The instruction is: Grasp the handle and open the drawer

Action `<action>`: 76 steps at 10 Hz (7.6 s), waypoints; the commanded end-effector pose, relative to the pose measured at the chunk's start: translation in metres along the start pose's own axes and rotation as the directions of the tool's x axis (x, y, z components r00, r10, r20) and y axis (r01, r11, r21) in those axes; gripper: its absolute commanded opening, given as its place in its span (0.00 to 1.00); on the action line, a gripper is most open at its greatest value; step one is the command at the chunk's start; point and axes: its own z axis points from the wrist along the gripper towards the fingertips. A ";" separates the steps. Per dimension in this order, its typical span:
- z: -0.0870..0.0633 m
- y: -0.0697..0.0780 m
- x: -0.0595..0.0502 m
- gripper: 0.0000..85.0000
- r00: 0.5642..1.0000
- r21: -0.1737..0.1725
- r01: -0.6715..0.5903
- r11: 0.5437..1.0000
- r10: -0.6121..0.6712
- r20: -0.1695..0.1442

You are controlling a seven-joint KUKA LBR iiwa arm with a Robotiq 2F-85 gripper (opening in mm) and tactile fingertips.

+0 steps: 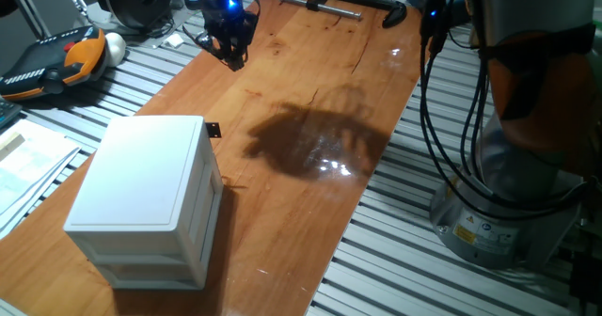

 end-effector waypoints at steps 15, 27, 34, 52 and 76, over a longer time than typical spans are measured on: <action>0.007 0.007 0.000 0.01 0.743 0.065 -0.669 0.741 0.669 0.021; 0.006 0.010 0.001 0.01 0.686 0.001 -0.724 0.690 0.720 0.108; 0.006 0.010 0.001 0.01 0.558 0.026 -0.830 0.557 0.828 0.064; -0.001 0.080 -0.012 0.01 0.235 0.022 -0.972 0.235 0.972 -0.005; 0.001 0.144 0.010 0.01 -0.121 0.099 -0.988 -0.117 0.992 -0.042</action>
